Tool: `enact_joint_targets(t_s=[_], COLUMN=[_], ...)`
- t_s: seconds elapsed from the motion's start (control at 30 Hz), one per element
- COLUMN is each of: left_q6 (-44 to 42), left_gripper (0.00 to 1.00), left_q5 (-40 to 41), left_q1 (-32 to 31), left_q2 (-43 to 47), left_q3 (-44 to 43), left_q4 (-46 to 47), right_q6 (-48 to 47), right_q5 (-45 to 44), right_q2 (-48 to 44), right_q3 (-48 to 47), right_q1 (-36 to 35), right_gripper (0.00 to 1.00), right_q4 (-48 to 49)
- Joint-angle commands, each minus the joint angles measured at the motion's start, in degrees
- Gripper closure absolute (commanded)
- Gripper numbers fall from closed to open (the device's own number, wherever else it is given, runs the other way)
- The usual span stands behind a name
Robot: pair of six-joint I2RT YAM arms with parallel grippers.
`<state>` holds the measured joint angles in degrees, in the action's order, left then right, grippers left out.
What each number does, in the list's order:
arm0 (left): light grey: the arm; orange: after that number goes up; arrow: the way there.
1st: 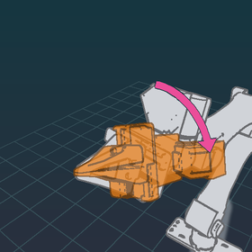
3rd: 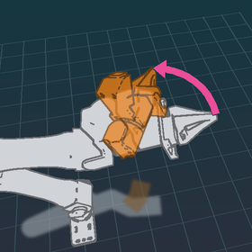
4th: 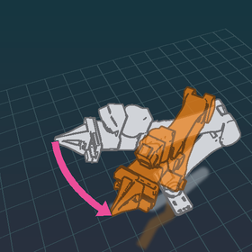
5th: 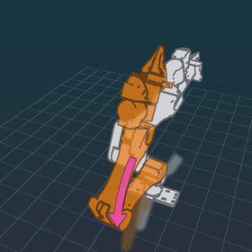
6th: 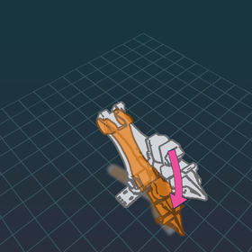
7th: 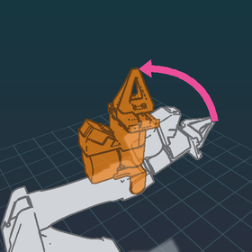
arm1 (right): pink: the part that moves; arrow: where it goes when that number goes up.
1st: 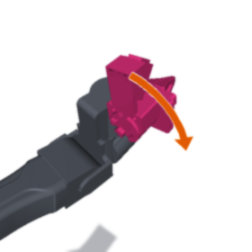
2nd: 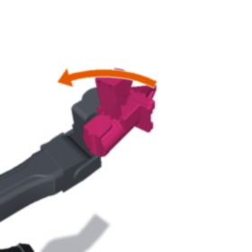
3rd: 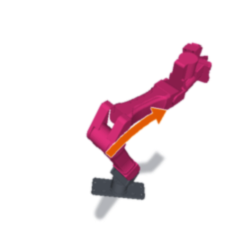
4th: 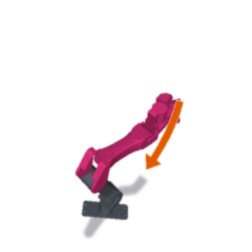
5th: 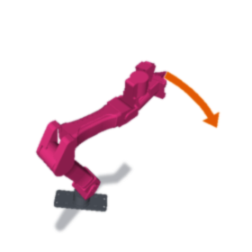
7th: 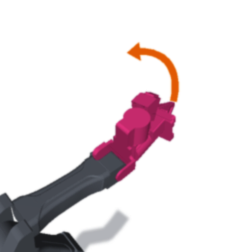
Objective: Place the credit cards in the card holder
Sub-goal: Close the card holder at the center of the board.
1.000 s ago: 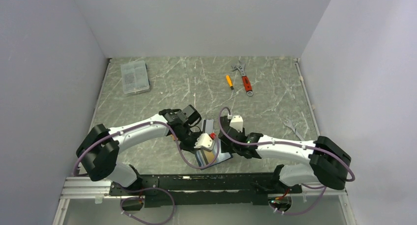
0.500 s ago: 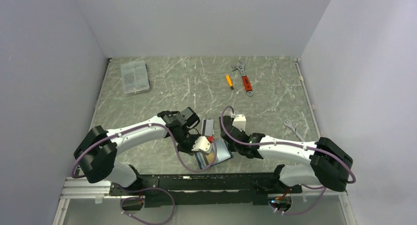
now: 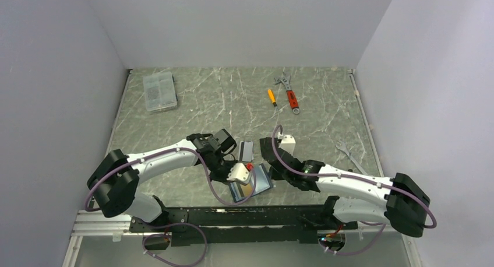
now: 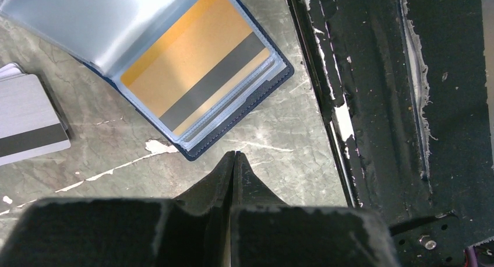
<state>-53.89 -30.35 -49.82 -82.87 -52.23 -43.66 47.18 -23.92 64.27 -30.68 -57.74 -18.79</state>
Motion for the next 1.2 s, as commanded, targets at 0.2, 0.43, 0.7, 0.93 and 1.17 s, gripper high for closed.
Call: enact_joint_targets(t_s=[0.2, 0.43, 0.7, 0.93, 1.17], left_q6=[0.01, -2.18, -2.76, -4.34, -6.33], left_gripper=[0.97, 0.96, 0.96, 0.96, 0.96], left_q5=[-4.65, -5.75, -6.15, -6.77, -7.38], left_q1=[7.67, 15.45, 18.26, 21.61, 25.7], left_q2=[6.33, 10.88, 15.63, 17.72, 20.24], left_q3=[-0.64, 0.84, 3.99, 4.39, 5.69], left_q4=[1.54, -1.37, -3.25, -5.56, -7.46], right_q6=[1.86, 1.58, -1.7, -1.22, -3.81], right_q5=[6.47, 2.76, 6.01, 10.35, 16.05], right_q2=[-7.31, -5.38, -1.3, 11.01, 16.66], right_q3=[-6.68, -13.09, -15.42, -20.67, -22.6], right_q1=[-0.12, -0.37, -1.48, -8.52, -10.57], right_gripper=[1.0, 1.0, 1.0, 1.0, 1.0], right_q4=[-5.1, -11.94, -10.64, -8.02, -4.68])
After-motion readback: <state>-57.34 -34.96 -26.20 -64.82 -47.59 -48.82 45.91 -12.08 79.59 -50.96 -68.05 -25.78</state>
